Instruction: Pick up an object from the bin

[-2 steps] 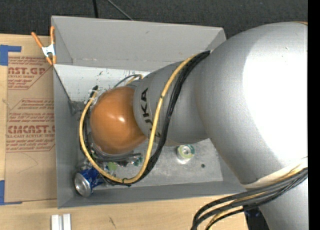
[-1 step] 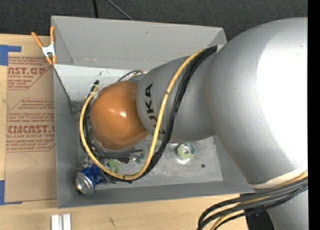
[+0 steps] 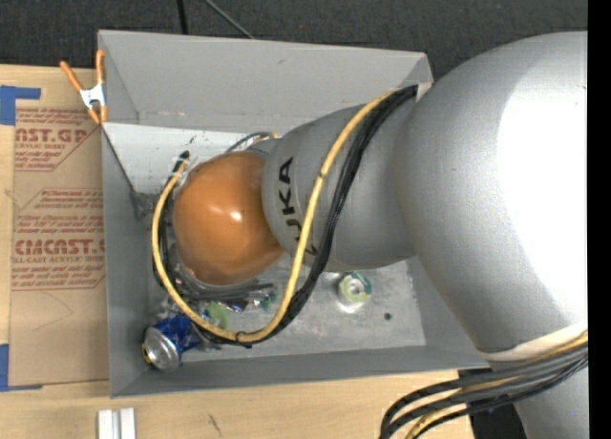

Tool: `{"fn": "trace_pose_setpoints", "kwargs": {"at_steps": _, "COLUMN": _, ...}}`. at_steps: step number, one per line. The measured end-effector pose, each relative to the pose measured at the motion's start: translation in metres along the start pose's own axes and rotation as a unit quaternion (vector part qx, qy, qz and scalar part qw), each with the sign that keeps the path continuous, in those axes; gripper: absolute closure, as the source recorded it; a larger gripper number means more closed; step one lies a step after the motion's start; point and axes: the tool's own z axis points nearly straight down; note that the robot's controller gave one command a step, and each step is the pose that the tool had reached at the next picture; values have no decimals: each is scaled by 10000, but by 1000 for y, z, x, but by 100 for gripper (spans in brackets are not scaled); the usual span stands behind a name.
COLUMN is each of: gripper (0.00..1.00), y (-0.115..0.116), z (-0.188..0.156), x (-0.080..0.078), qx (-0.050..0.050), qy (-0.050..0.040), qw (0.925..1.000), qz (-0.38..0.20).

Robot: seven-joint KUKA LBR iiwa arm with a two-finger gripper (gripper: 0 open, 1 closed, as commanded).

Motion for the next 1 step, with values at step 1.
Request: {"fn": "trace_pose_setpoints", "kwargs": {"at_steps": 1, "gripper": 100, "y": 0, "z": -98, "x": -2, "qx": 21, "qy": -34, "qw": 10000, "qz": 5}}
